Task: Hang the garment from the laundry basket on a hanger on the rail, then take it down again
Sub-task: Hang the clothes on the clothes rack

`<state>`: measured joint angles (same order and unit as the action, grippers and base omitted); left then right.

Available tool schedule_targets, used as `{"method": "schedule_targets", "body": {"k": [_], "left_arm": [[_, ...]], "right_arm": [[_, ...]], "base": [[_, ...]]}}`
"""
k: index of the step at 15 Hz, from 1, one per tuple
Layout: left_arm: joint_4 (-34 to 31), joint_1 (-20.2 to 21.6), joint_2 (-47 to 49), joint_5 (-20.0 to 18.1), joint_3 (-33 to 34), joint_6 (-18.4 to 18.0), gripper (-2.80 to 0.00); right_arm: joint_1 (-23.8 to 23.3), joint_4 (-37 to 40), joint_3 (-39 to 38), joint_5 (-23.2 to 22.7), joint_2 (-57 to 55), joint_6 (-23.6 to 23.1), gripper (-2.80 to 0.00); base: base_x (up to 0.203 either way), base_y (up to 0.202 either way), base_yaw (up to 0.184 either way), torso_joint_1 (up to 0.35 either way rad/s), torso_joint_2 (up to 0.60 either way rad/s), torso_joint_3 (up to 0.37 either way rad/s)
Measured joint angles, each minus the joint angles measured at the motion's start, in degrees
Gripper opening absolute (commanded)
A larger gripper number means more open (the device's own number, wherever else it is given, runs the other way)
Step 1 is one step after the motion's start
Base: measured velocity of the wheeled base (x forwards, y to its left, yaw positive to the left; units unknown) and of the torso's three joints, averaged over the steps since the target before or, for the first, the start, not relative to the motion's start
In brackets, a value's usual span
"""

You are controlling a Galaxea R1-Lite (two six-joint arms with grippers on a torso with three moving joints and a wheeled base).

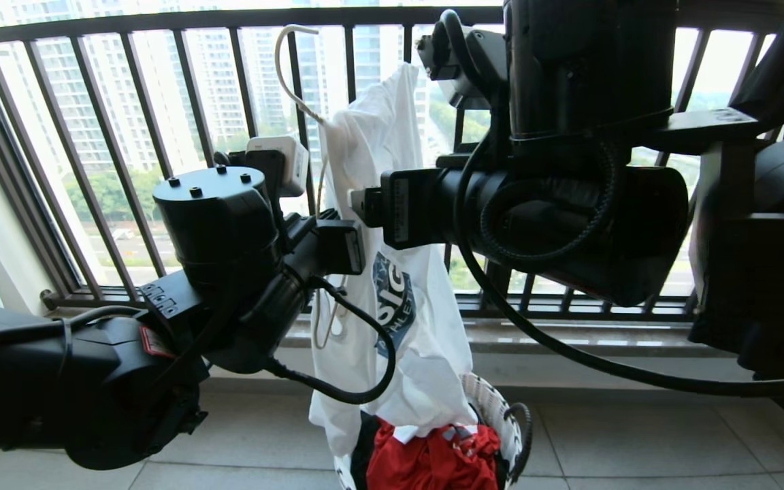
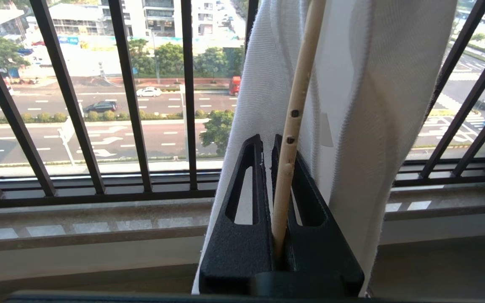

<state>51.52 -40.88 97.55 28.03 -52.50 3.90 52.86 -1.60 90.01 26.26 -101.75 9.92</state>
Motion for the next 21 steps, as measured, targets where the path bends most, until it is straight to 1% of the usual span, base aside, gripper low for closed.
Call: {"method": "schedule_targets", "body": {"k": [6,7,11,13,16,18,19,21], "left_arm": [[-0.1,0.1,-0.6,0.0,-0.1,-0.1,-2.8],[0.0,0.0,-0.8,0.0,-0.1,-0.1,-2.8],[-0.2,0.1,-2.2,-2.0,0.3,0.1,-2.8],[-0.2,0.1,-3.0,-2.4,0.4,0.2,-2.8],[-0.3,0.2,-4.2,-4.7,1.0,0.5,-2.8],[-0.6,0.2,-5.4,-7.9,2.3,1.2,-2.8],[-0.7,0.2,-6.1,-10.1,3.2,1.8,-2.8],[-2.0,0.4,-7.7,-14.9,5.1,2.6,-2.8]], "right_arm": [[0.0,0.4,-4.5,1.2,6.0,-0.3,0.0],[-0.4,0.5,-5.3,1.6,7.0,-0.4,-2.8],[-1.9,5.5,-6.2,2.5,9.7,-0.5,-2.8],[-3.9,7.2,-6.2,3.2,11.5,-0.6,-2.8],[-7.3,11.4,-6.2,3.4,14.4,-2.0,-2.8],[-8.3,13.5,-6.1,3.4,15.6,-2.5,-2.8],[-8.5,15.1,-6.1,3.4,16.2,-3.3,-2.8],[-8.6,17.9,-5.9,3.4,17.2,-6.0,-2.8]], "base": [[0.0,0.0,0.0,0.0,0.0,0.0],[0.0,0.0,0.0,0.0,0.0,0.0],[0.0,0.0,0.0,0.0,0.0,0.0],[0.0,0.0,0.0,0.0,0.0,0.0],[0.0,0.0,0.0,0.0,0.0,0.0],[0.0,0.0,0.0,0.0,0.0,0.0],[0.0,0.0,0.0,0.0,0.0,0.0],[0.0,0.0,0.0,0.0,0.0,0.0]]}}
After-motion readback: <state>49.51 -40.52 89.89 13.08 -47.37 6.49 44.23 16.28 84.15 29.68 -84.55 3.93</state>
